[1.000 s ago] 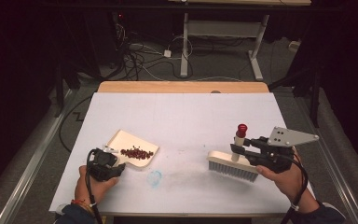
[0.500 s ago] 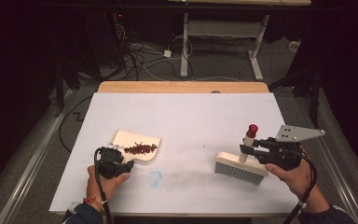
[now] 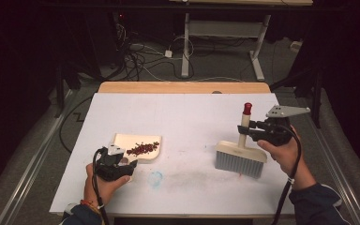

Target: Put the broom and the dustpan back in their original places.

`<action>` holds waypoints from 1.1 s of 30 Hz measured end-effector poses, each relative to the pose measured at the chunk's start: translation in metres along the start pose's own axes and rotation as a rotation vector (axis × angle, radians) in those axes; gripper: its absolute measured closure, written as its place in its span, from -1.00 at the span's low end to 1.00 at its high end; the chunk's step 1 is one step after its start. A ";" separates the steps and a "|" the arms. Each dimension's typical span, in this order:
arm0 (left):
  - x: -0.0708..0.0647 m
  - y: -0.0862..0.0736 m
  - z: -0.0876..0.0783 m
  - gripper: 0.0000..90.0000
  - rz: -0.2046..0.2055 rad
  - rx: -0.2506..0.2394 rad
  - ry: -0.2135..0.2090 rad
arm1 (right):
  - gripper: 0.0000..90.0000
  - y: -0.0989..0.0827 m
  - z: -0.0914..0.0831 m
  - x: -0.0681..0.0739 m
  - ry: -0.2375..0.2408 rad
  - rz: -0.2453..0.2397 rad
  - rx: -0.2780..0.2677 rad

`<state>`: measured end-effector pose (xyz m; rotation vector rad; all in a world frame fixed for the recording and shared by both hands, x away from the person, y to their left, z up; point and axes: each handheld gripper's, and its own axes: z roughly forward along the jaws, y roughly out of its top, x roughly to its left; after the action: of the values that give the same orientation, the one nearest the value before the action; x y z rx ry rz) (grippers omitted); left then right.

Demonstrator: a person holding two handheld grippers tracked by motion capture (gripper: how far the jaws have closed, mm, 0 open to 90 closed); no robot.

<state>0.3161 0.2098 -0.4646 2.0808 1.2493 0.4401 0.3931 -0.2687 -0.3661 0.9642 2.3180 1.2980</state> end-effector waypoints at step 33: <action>-0.018 -0.031 -0.021 -0.52 0.245 -0.113 0.015 | 0.21 -0.014 0.122 -0.043 -0.309 0.054 0.259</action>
<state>0.2748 0.2120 -0.4698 2.1442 0.9567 0.6224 0.4867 -0.2268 -0.4462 1.2192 2.2606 0.8084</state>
